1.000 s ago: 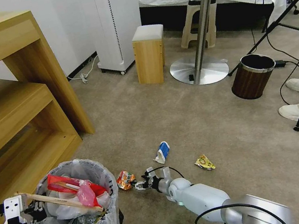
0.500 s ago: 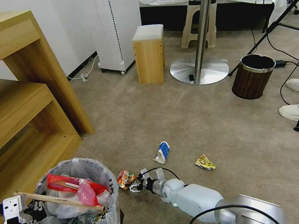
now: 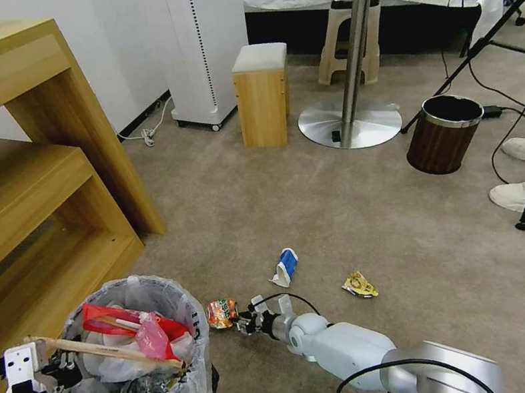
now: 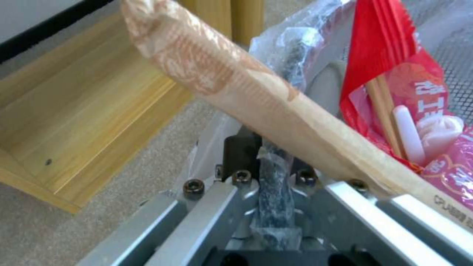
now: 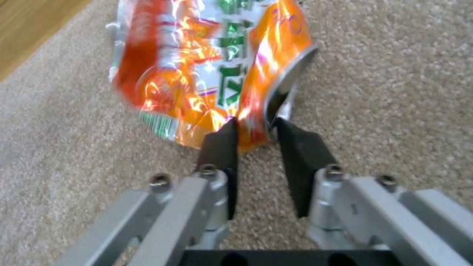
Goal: Pick up the trash bin and place the garbage on the floor into it.
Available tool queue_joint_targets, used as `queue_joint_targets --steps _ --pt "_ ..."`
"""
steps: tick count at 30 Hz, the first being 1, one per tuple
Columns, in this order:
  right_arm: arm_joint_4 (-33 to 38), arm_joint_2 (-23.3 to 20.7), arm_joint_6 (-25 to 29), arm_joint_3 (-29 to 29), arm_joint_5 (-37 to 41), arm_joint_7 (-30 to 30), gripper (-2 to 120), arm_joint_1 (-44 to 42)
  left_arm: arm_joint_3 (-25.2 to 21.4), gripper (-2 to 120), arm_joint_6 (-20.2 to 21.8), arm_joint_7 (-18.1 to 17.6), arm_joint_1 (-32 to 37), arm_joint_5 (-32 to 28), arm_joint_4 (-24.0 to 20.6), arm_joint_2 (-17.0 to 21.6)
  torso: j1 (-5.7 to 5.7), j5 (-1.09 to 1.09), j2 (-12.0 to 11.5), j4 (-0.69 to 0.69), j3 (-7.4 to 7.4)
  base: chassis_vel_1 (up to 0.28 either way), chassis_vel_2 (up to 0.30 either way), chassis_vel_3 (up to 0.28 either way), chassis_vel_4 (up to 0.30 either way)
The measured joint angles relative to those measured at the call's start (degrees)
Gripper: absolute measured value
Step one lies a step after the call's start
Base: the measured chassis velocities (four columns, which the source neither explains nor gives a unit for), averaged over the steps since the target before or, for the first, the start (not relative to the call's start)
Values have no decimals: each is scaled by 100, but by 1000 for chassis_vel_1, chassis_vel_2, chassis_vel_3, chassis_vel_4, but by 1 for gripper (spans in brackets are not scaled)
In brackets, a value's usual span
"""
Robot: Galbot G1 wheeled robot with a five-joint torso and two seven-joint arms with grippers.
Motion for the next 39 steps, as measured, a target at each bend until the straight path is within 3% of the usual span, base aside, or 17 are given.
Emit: queue_joint_targets --steps 2,4,9,15,31,34,37,38,39 --pt "-2 -13 2 -2 -47 4 11 0 14 0 -21 10 0 23 8 -5 0 0 0 0 0 0 0 0 0" --pt "-2 -16 5 -2 -53 8 11 0 17 0 -24 14 0 29 12 -5 0 0 0 0 0 0 0 0 0" --pt "15 -28 7 0 -63 40 25 14 65 0 -36 22 -30 44 29 -5 0 0 0 0 0 0 0 0 0" --pt "7 -36 79 -11 -135 17 9 14 49 0 -56 23 -9 53 32 -17 0 0 0 0 0 0 0 0 0" --pt "96 -181 351 -11 -184 -180 9 -40 34 0 -81 42 6 73 105 -15 0 0 0 0 0 0 0 0 0" --pt "455 -459 499 -63 -55 -425 9 -86 81 0 -81 44 -46 77 222 33 0 1 0 1 0 0 0 0 0" --pt "1553 -1070 723 -152 380 -596 9 -218 219 0 -63 37 -175 97 459 133 0 0 0 -1 0 0 0 0 0" --pt "1553 -1070 723 -152 380 -596 9 -218 219 0 -63 37 -175 97 459 133 0 0 0 -1 0 0 0 0 0" --pt "2123 -1325 831 -153 523 -598 9 -274 305 0 -50 39 -236 109 550 170 0 0 0 0 0 0 0 0 0"
